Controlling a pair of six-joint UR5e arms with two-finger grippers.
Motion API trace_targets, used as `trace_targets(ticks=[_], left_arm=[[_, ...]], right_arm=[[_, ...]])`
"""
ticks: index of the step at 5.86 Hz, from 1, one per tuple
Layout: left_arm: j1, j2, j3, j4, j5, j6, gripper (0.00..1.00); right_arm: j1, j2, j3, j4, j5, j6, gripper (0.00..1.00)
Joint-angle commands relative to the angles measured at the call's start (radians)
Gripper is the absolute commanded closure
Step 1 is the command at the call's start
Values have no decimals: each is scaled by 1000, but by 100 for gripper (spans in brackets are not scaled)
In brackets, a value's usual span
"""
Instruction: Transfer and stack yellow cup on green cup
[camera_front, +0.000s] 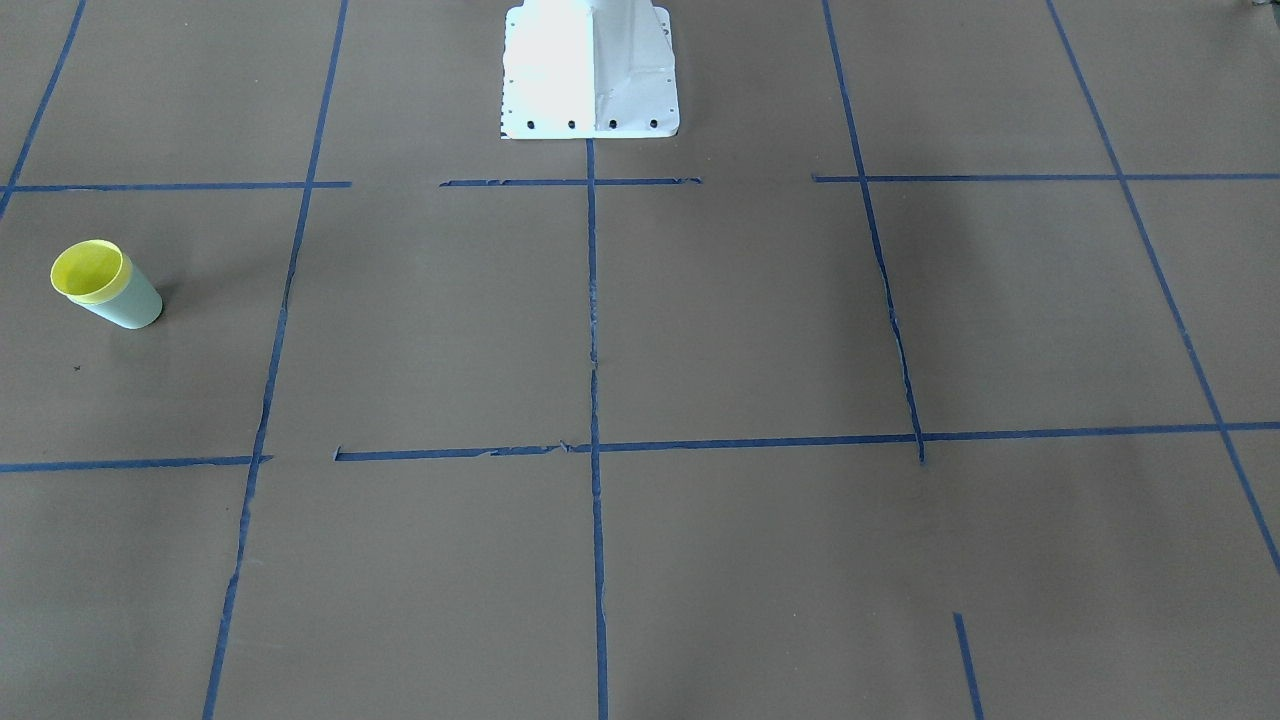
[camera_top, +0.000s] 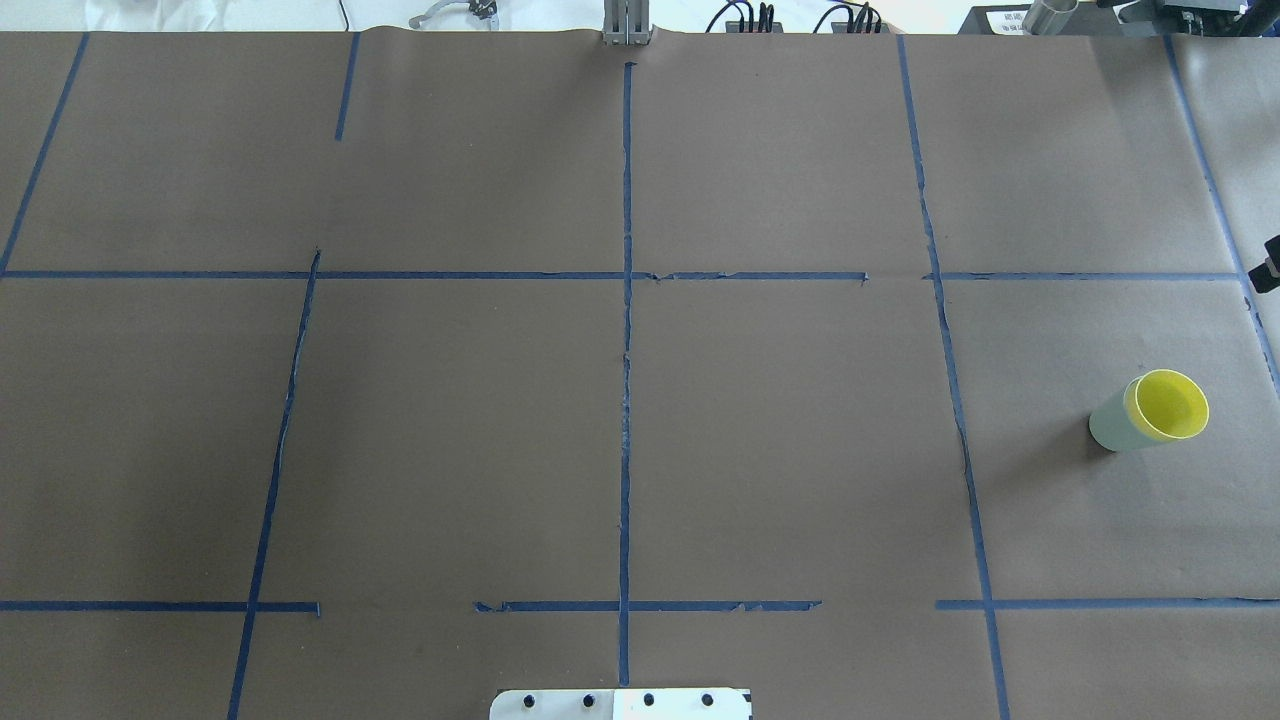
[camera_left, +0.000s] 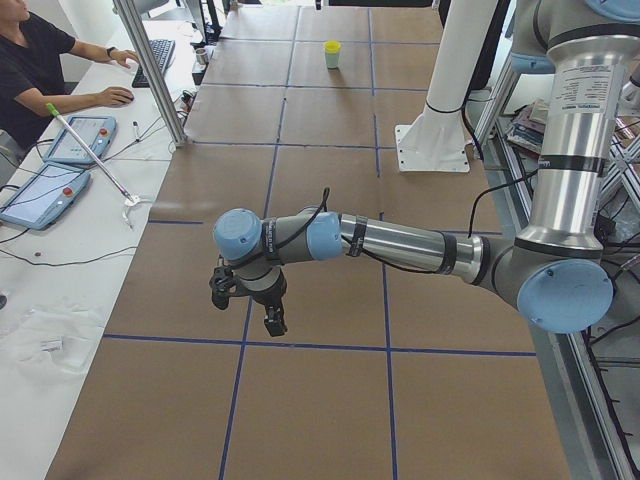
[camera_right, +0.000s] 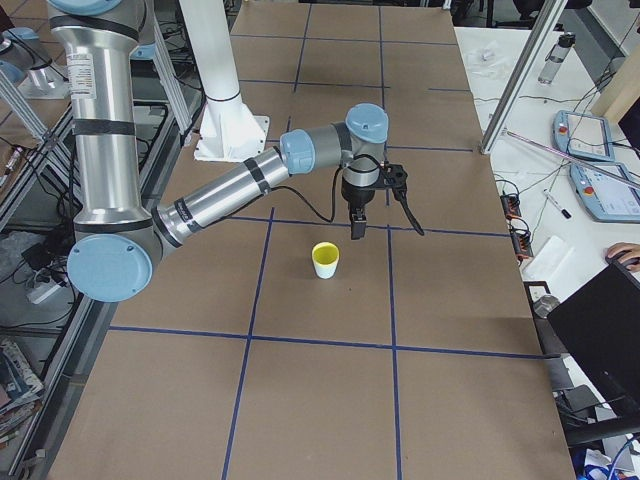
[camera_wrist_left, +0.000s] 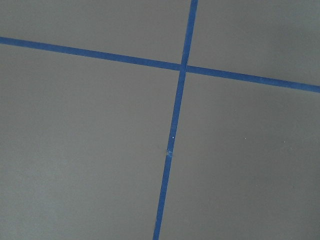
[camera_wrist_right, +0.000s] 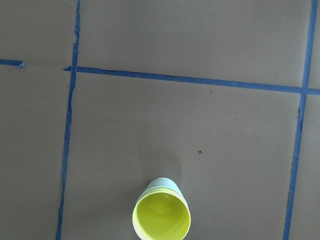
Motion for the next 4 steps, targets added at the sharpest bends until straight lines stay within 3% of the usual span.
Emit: trace_targets(ticks=[1,2,4], left_arm=[[-5,28,-49,7,0,80,0],[-5,42,-46,5,-5,83,0],[-5,118,-100,2,-11,85,0]], right_arm=[[-6,-111,173,-1,4,0,0],[-6,-212,296,-4,5,0,0],[-6,-227,303,-4,2,0,0]])
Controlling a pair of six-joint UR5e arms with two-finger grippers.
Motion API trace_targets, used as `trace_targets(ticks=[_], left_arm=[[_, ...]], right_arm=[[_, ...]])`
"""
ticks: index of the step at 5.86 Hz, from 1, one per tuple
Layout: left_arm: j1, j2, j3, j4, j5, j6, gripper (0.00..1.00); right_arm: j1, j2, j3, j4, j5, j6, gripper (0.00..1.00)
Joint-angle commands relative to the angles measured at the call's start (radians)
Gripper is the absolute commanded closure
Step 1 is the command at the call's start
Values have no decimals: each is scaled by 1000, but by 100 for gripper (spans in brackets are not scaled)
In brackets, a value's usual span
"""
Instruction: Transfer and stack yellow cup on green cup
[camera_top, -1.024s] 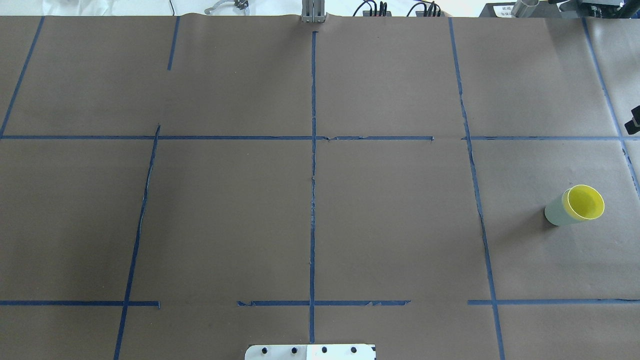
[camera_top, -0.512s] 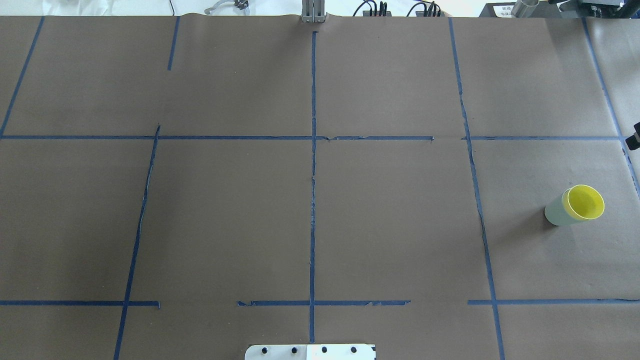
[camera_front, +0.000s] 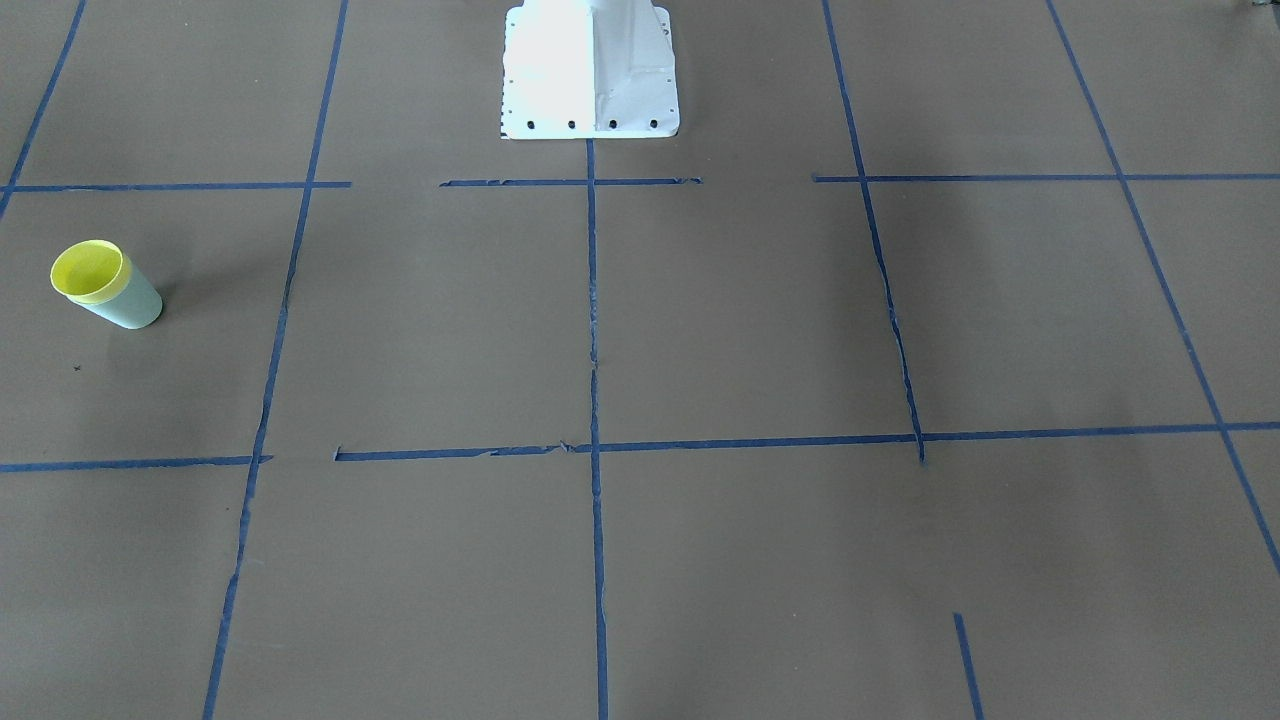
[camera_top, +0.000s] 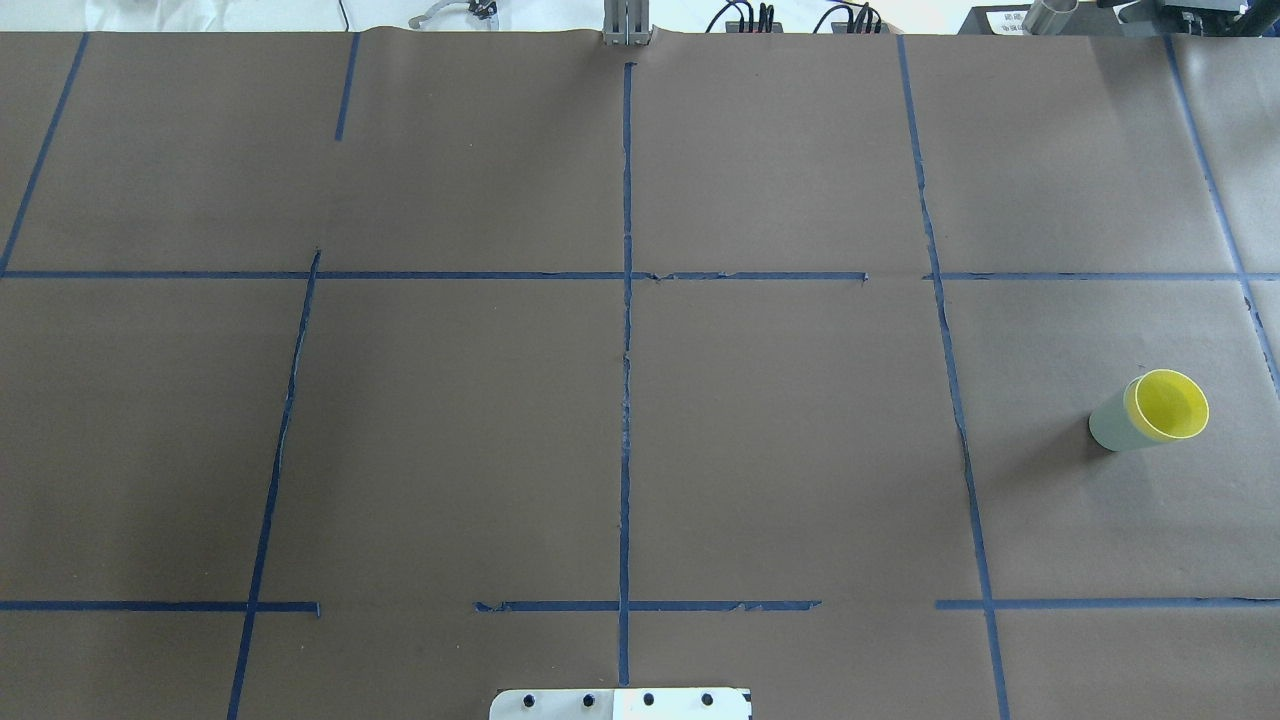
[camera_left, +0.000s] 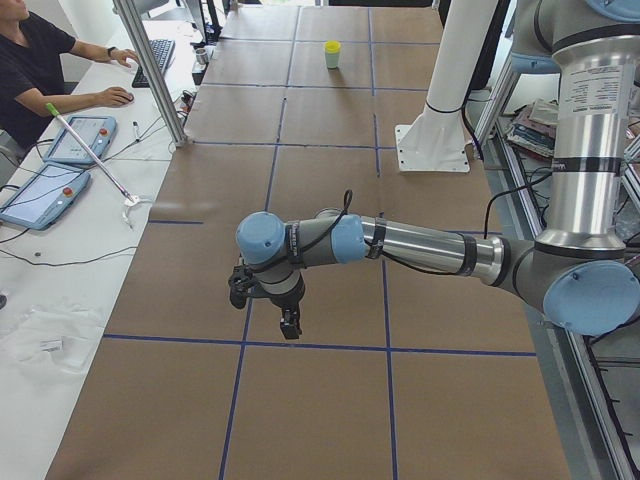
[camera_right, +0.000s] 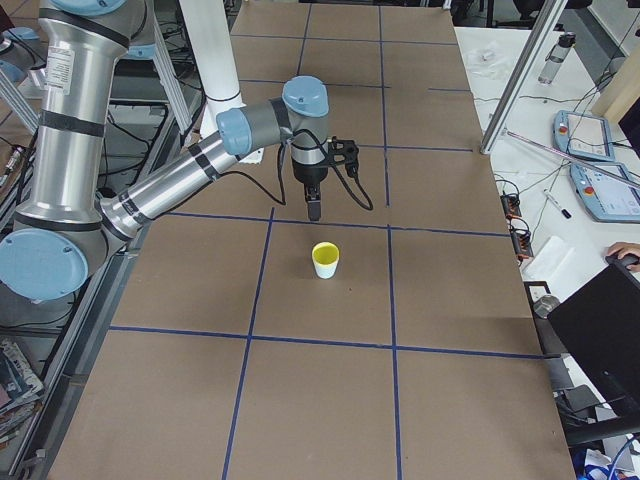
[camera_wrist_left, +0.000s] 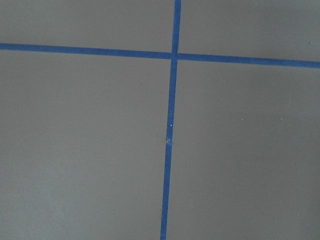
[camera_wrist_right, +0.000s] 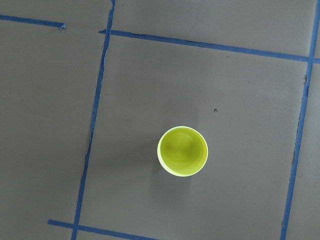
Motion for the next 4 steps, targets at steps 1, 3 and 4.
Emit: trace_targets(ticks=[1,3,4], left_arm=[[2,26,-14,-2,-40,2,0],[-1,39,-59,3,-55,1,0],[-1,41,-68,1,-58,-2,0]], right_arm=[[-2,-5,-6,10,-1,0,0],[-2,27,-35,20,-9,-2,0],[-2,36,-49,31,-8,2,0]])
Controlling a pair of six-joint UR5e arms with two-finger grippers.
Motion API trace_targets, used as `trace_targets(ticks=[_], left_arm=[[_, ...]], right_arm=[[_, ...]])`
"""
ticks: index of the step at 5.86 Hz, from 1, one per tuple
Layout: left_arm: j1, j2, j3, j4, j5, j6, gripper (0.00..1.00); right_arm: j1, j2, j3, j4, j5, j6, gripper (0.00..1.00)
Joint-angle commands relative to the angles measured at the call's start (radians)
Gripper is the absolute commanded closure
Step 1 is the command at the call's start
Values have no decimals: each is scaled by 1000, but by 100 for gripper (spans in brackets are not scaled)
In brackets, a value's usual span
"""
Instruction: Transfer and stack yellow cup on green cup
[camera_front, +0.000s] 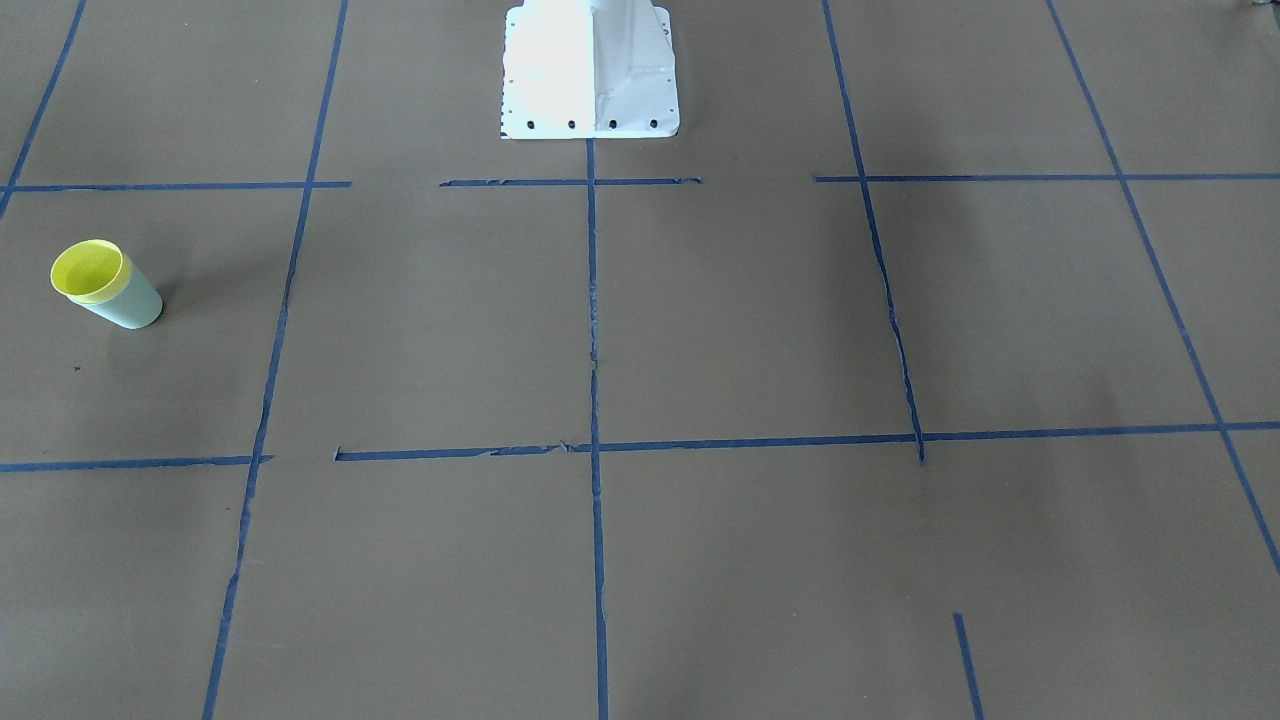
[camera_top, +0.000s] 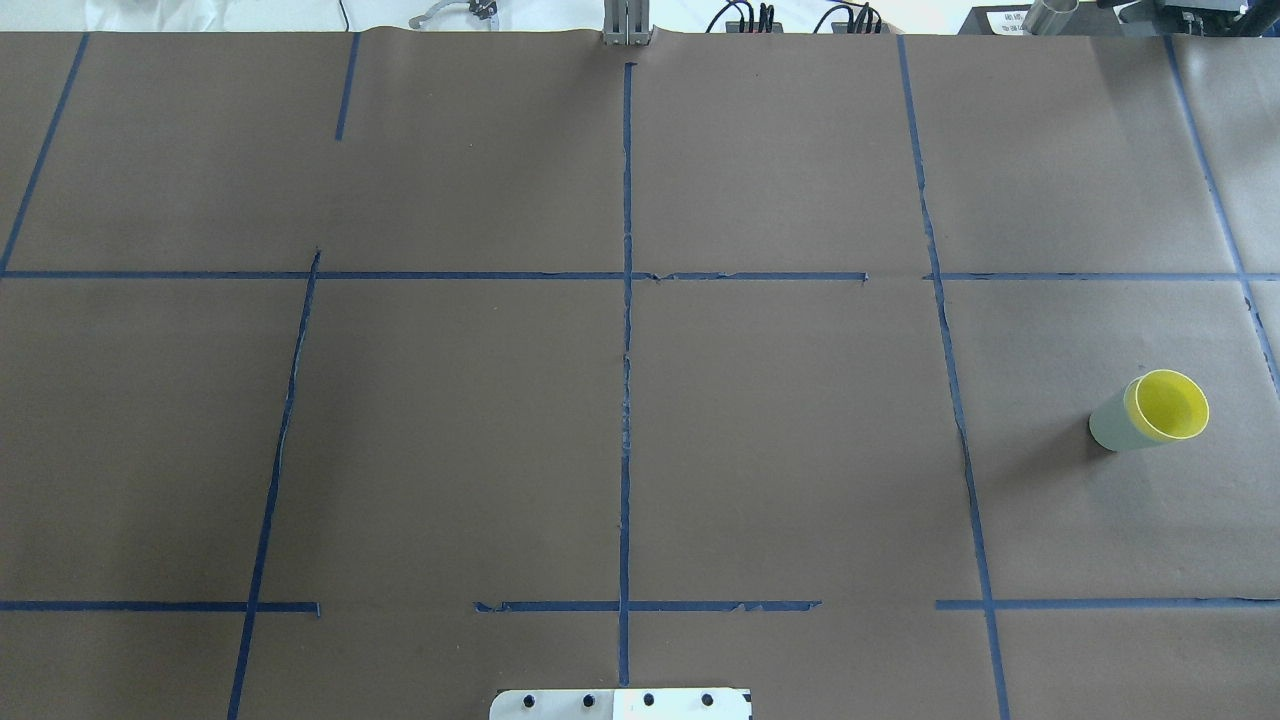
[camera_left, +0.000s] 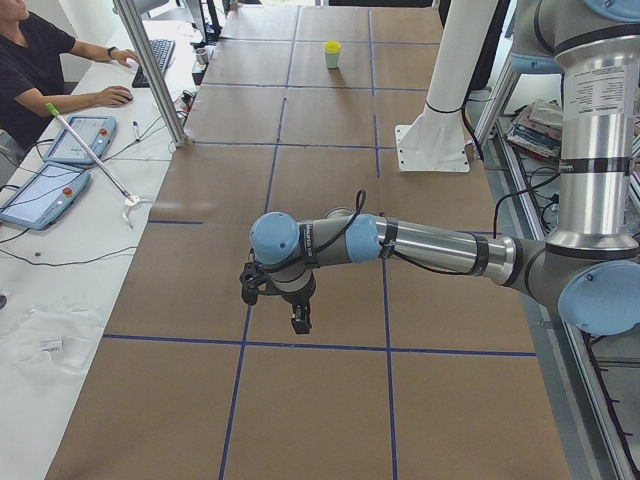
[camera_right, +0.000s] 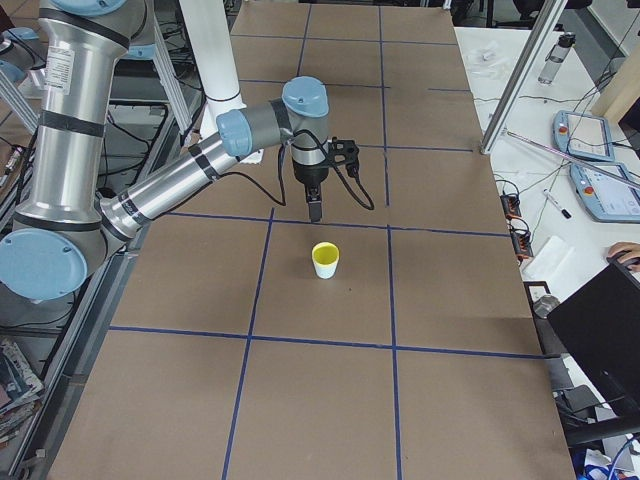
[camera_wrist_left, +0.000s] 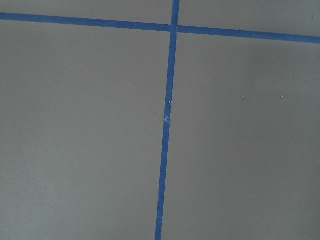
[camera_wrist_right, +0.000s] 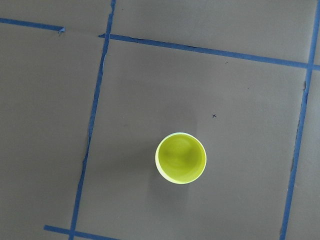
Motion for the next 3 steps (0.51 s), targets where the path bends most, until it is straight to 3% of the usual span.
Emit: trace_targets(ticks=[1,3], left_arm=[[5,-17,13,-4,-20,1,0],[2,-46,8,-4,-13,2,0]], right_arm=[[0,14,-43,33,4,7,0],[0,37,-74,41,1,4,0]])
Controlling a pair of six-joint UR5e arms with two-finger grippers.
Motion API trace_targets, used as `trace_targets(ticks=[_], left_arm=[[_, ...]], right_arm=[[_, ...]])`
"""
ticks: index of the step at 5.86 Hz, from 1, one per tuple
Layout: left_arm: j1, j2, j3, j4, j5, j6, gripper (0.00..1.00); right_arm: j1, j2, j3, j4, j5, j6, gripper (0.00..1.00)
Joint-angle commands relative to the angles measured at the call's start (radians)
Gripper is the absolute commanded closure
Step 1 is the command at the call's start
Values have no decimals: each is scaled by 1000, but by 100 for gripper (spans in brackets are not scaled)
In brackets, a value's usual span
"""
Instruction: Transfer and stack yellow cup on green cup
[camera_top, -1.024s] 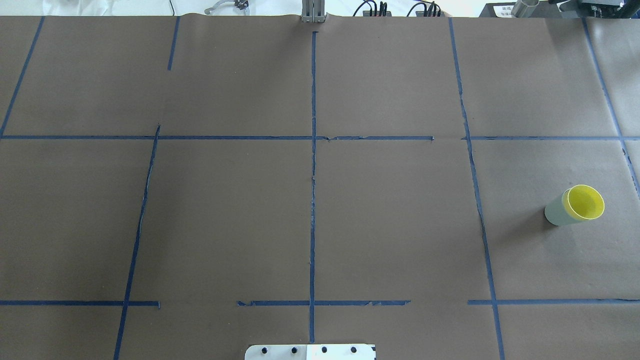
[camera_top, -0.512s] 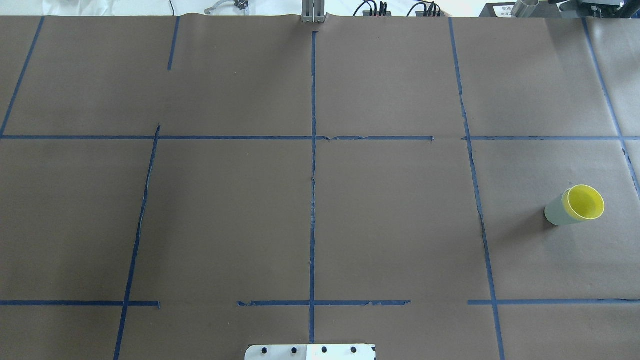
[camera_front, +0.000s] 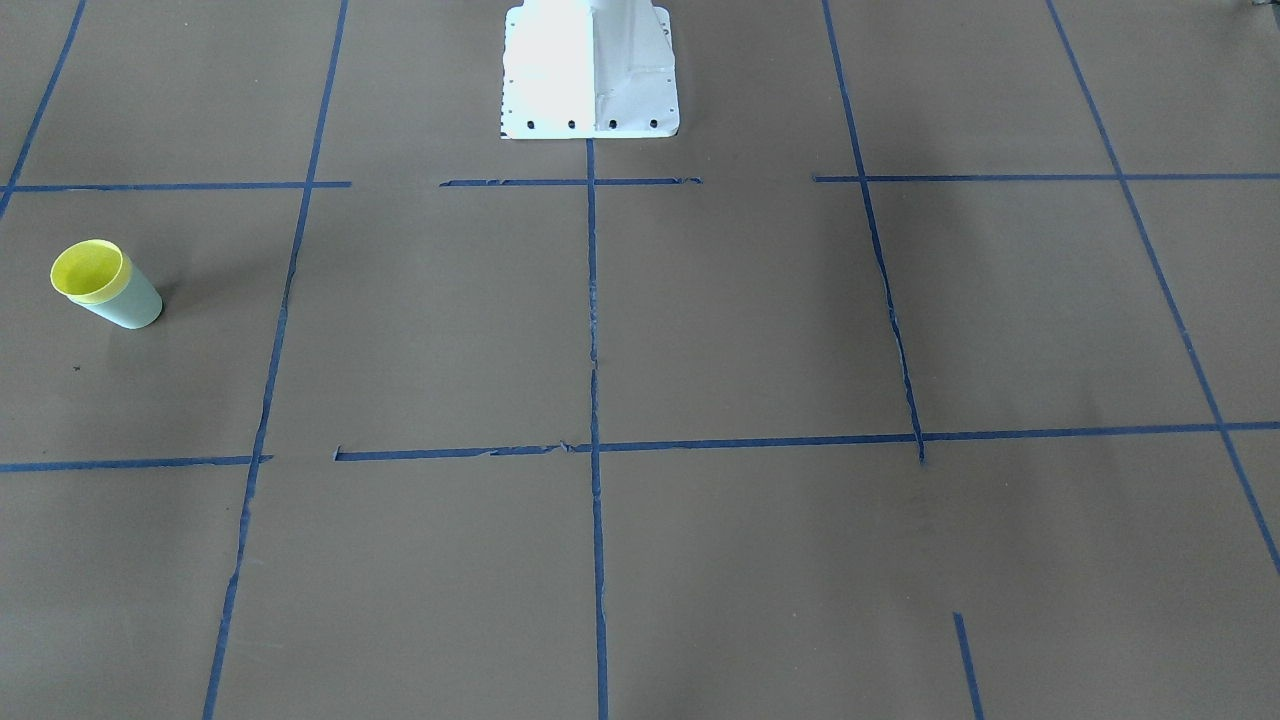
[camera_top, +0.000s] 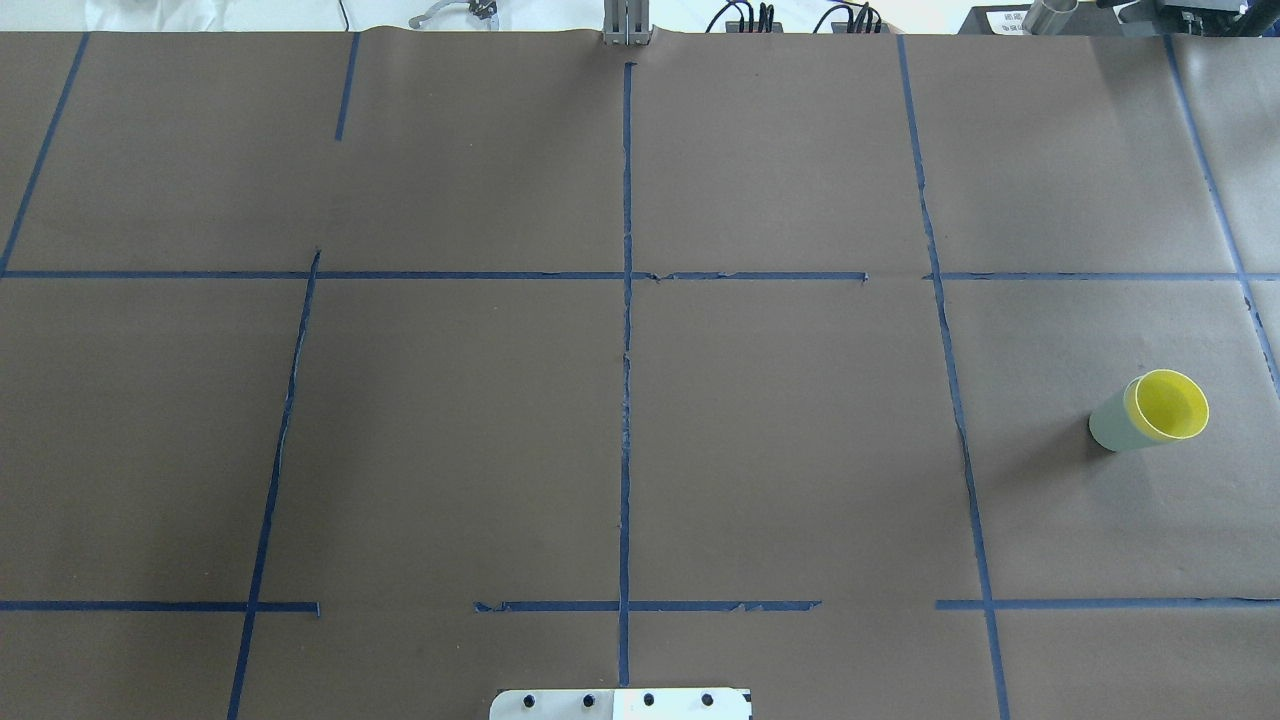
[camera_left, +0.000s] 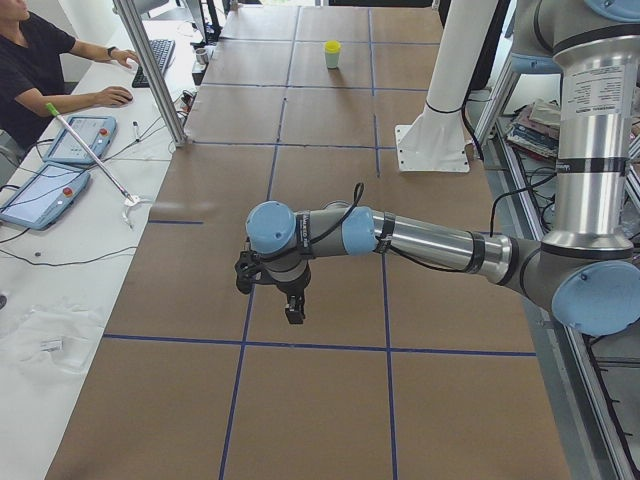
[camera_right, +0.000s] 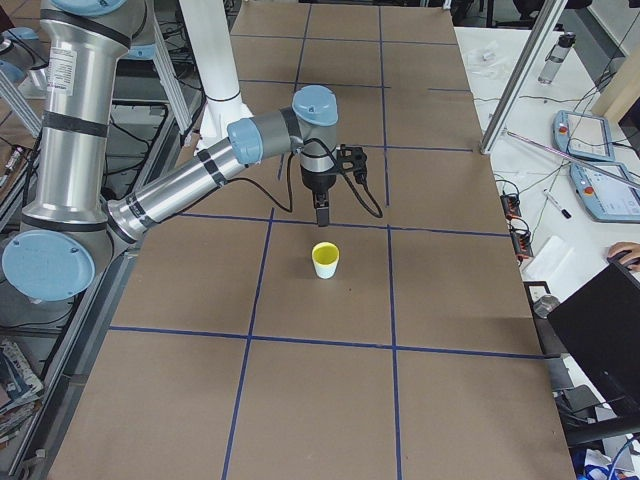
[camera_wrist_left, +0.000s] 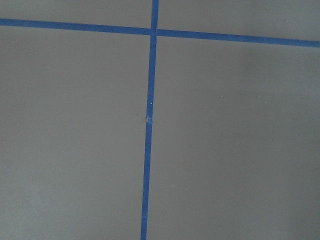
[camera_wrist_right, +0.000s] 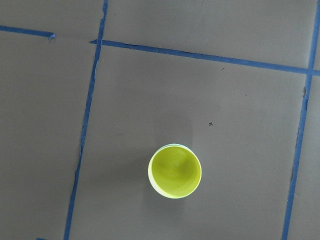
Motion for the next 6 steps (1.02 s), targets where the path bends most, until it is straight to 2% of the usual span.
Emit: trace_targets(ticks=[1,3,5,6], left_arm=[[-1,2,-12,4,4,-2,0],[-3,27,-59,4,6,-2,0],[-3,19,-72,5,7,-2,0],[-4,27,-78,7,-2,0,0]], right_arm=[[1,40,-23,6,-11,1,0],[17,39,-17,4,-11,4,0],[75,-19,58,-3,6,6,0],[78,-24,46,-5,7,6,0]])
